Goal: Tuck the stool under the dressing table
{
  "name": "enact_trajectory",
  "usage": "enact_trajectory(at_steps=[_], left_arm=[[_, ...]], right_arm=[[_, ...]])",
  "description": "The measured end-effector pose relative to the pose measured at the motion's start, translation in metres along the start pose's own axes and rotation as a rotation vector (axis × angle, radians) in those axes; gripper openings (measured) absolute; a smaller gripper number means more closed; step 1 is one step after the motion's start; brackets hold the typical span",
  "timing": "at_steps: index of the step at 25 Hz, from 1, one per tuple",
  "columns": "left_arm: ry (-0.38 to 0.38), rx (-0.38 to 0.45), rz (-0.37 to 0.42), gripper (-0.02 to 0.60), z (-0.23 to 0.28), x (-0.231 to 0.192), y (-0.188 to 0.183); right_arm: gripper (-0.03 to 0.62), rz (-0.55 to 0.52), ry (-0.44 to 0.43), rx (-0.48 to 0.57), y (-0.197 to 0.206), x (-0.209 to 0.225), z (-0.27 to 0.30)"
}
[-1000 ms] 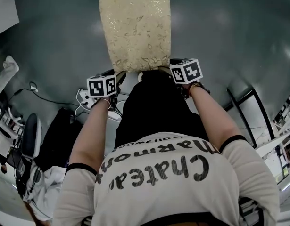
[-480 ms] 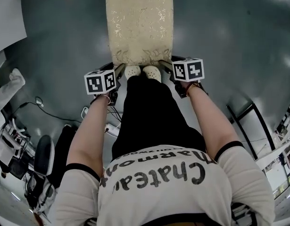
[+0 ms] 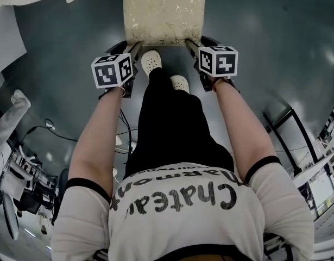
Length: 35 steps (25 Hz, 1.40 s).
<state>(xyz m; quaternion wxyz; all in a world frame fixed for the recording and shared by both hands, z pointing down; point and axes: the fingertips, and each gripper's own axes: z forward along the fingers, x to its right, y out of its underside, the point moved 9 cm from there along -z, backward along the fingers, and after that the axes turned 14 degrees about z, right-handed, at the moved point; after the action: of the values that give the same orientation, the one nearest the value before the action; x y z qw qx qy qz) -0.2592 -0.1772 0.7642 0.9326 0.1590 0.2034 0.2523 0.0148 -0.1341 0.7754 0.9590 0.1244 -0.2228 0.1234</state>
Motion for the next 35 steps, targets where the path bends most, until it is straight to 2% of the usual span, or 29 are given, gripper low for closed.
enact_trajectory(at_steps=[7, 11, 15, 19, 23, 29, 35], left_arm=[[0.034, -0.003, 0.104, 0.216, 0.012, -0.042, -0.040], [0.049, -0.015, 0.115, 0.216, 0.020, -0.062, -0.074], [0.032, 0.022, 0.116, 0.216, 0.027, -0.075, -0.094], [0.014, 0.036, 0.122, 0.218, 0.026, -0.074, -0.092], [-0.024, 0.034, 0.086, 0.218, 0.032, -0.071, -0.101], [-0.010, 0.036, 0.078, 0.216, 0.063, -0.057, -0.150], [-0.013, 0.072, 0.083, 0.215, 0.086, -0.036, -0.216]], right_arm=[[0.225, -0.006, 0.043, 0.088, -0.029, -0.019, 0.023], [0.225, 0.026, 0.076, 0.103, -0.062, -0.028, 0.034], [0.225, 0.038, 0.082, 0.143, -0.084, -0.031, 0.042], [0.225, 0.032, 0.088, 0.167, -0.079, -0.033, 0.041], [0.227, 0.034, 0.098, 0.165, -0.089, -0.028, 0.043], [0.225, 0.060, 0.096, 0.169, -0.135, 0.006, 0.038], [0.226, 0.066, 0.081, 0.165, -0.202, 0.040, 0.017]])
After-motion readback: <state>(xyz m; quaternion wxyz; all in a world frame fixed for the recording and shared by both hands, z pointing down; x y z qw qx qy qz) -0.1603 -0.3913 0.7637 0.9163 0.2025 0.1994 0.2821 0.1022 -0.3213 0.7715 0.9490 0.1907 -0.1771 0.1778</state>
